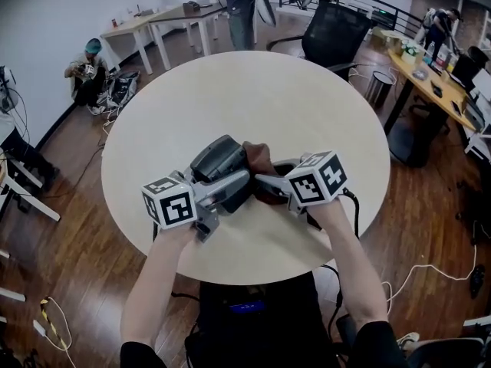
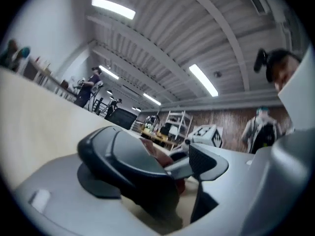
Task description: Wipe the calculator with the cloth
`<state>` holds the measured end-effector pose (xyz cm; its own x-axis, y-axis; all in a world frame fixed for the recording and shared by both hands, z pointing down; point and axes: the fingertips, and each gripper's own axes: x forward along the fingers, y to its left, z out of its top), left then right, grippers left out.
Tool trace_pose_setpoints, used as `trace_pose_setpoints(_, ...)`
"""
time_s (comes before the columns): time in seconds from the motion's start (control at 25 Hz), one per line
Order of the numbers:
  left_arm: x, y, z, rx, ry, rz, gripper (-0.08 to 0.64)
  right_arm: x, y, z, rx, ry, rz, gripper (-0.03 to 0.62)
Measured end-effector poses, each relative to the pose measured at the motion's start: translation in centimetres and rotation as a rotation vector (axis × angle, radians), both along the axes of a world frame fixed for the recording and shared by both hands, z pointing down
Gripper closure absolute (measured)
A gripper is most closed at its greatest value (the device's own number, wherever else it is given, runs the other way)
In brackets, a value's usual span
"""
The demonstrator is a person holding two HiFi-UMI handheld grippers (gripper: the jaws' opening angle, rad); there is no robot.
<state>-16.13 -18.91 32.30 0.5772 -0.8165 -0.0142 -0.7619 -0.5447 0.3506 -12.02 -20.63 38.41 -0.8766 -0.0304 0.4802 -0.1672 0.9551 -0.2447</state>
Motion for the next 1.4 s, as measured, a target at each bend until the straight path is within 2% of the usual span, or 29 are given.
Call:
trace_pose_setpoints(0.08,1.0,0.6,1.5,-0.016,-0.213,-0.001,0.143,0.0,0.2,-0.1,0.008,-0.006,-0.001,0.506)
trace_pose_setpoints(0.12,1.1,0.9,2.0,-0.021,-0.277,-0.008,0.143,0.0,0.3,-0.2,0.014,-0.008,-0.001,0.506)
trace_pose_setpoints(0.16,1.0,1.0,2.2,-0.021,-0.305,-0.017,0.15,0.0,0.3,-0.2,0.02,-0.011,-0.003,0.506)
trace_pose_setpoints(0.28,0.4,0.9,1.7,-0.007,-0.267,-0.023,0.279,0.2,0.5,-0.4,0.026,-0.027,-0.018,0.505)
trace_pose_setpoints(0.44,0.4,1.3,1.8,0.027,-0.307,0.027,0.306,1.4,-0.3,-1.5,0.024,-0.078,0.01,0.506)
trace_pose_setpoints(0.52,0.7,1.5,1.8,0.055,-0.339,0.065,0.371,1.8,-0.6,-4.3,0.058,-0.135,0.039,0.506)
trace_pose_setpoints(0.6,0.9,1.6,1.6,0.091,-0.373,0.078,0.38,0.9,0.8,-7.7,0.118,-0.179,0.006,0.506)
trace_pose_setpoints(0.68,1.3,1.6,1.3,0.125,-0.43,0.071,0.38,-1.1,3.7,-10.4,0.184,-0.193,-0.069,0.506)
trace_pose_setpoints(0.8,2.5,1.7,0.9,0.17,-0.556,0.067,0.38,-4.3,7.8,-12.1,0.293,-0.142,-0.164,0.506)
trace_pose_setpoints(0.92,3.5,2.0,1.0,0.201,-0.65,0.062,0.383,-6.2,8.9,-10.9,0.405,-0.023,-0.179,0.506)
trace_pose_setpoints(1.0,3.8,2.0,1.1,0.203,-0.656,0.055,0.383,-6.0,8.5,-10.2,0.437,0.013,-0.158,0.506)
trace_pose_setpoints(1.12,3.6,1.9,0.9,0.209,-0.643,0.052,0.385,-4.8,6.9,-10.1,0.444,0.018,-0.097,0.506)
trace_pose_setpoints(1.4,1.9,2.4,0.9,0.196,-0.601,0.043,0.385,-2.8,1.5,-9.9,0.39,0.0,0.077,0.506)
